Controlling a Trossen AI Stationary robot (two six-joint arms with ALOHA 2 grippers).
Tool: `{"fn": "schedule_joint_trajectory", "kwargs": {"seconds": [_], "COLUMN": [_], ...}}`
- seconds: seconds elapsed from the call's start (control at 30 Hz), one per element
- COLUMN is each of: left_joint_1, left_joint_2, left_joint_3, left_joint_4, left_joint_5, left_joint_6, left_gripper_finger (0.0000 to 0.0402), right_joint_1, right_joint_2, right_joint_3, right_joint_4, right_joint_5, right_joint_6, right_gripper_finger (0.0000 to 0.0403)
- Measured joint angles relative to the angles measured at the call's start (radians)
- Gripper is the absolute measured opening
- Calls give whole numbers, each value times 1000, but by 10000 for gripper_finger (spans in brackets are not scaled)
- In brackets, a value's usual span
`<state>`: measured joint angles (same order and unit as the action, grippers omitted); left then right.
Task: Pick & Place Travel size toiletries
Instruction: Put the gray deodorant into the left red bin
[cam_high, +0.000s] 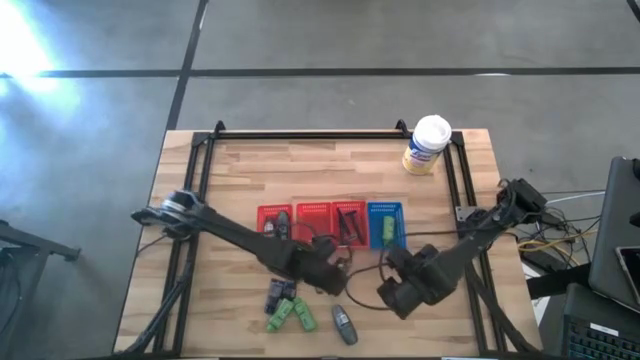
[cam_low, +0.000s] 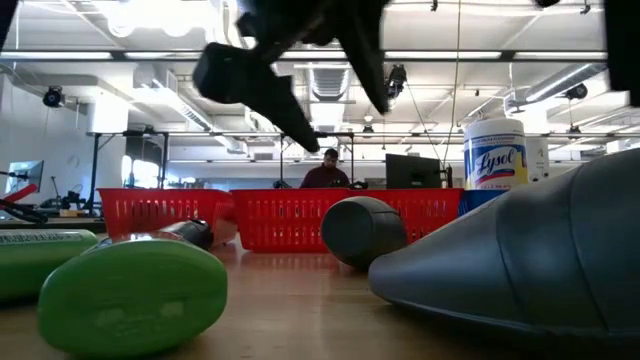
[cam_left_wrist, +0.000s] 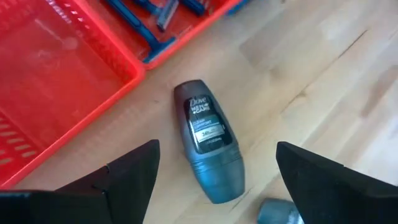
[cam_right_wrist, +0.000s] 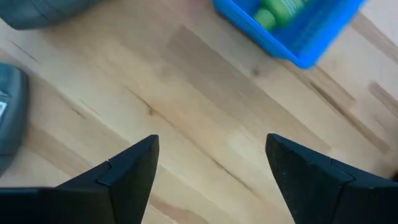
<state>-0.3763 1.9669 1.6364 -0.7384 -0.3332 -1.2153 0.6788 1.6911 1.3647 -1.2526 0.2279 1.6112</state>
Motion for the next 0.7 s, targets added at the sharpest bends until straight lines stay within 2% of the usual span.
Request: {"fn": "schedule_joint_trajectory", "kwargs": {"seconds": [0.13, 0.27, 0.43, 0.7], "left_joint_1": [0, 0, -3, -2], "left_joint_2": [119, 205, 262, 282], "left_joint_3": [177, 285, 328, 287], "left_joint_4": [-163, -245, -229, -199], "left_joint_5": [21, 44, 88, 100], "left_joint_6": [53, 65, 68, 64], "left_gripper_finger": [336, 347, 350, 350], "right_joint_1": [79, 139, 195, 233], "right_joint_2": [-24, -35, -35, -35], "right_joint_3": [0, 0, -1, -2], "right_joint_4": [-36, -57, -59, -58], "right_joint_5": [5, 15, 26, 35], "right_joint_6": [129, 231, 332, 398], "right_gripper_finger": [314, 334, 353, 354]}}
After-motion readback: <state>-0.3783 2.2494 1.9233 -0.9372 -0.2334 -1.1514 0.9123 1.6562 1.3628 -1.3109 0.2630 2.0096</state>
